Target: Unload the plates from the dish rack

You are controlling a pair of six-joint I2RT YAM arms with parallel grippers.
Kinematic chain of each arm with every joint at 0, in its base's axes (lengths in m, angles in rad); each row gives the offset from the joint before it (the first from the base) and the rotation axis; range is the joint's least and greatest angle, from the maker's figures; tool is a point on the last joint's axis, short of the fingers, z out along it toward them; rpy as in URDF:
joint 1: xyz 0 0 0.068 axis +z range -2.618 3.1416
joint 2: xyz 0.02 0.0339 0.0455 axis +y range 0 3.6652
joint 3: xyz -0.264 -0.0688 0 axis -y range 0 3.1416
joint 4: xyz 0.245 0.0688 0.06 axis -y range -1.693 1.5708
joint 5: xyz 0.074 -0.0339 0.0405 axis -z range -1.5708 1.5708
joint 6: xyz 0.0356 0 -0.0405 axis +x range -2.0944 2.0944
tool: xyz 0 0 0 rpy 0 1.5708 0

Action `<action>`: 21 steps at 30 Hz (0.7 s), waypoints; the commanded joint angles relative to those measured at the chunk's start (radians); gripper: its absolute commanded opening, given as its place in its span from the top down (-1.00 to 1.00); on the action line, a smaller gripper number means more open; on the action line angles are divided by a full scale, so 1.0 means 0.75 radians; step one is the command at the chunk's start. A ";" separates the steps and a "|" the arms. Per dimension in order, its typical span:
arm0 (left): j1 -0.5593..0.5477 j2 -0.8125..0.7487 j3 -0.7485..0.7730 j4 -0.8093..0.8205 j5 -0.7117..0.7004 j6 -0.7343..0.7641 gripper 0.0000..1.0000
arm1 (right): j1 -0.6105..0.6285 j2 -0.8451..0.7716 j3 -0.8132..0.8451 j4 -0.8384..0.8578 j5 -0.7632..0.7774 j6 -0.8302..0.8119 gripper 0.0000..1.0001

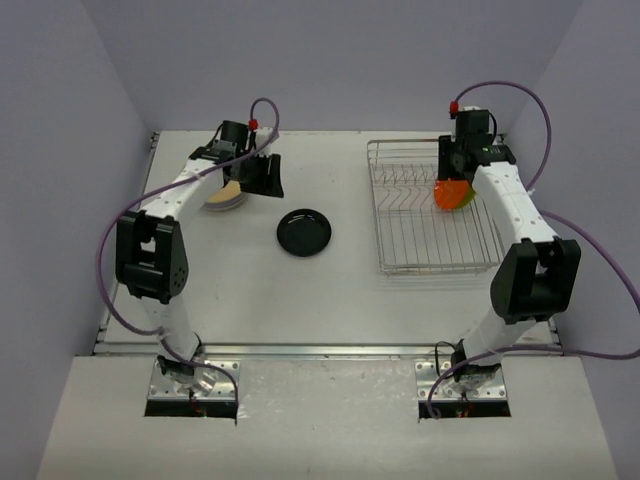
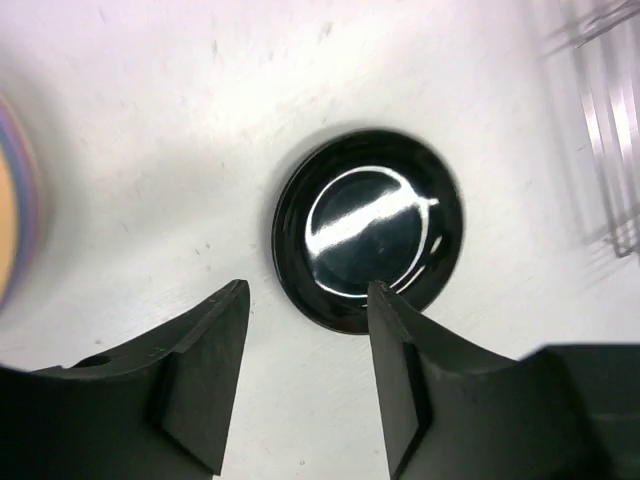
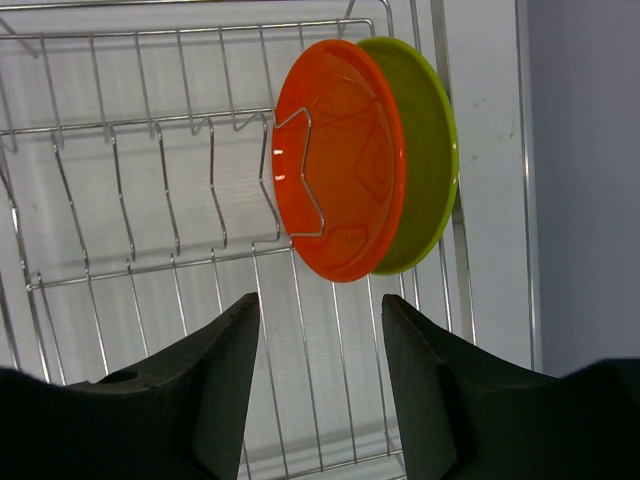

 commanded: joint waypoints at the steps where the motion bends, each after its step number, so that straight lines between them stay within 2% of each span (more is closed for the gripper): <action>1: -0.078 -0.243 0.066 0.033 -0.131 0.061 0.00 | -0.025 0.088 0.110 0.050 0.125 -0.018 0.00; 10: -0.134 -0.400 0.001 0.020 -0.191 0.073 -0.03 | -0.108 0.278 0.249 0.048 0.080 -0.008 0.07; 21: -0.151 -0.412 0.000 0.011 -0.196 0.057 -0.03 | -0.165 0.392 0.305 0.050 -0.042 0.001 0.13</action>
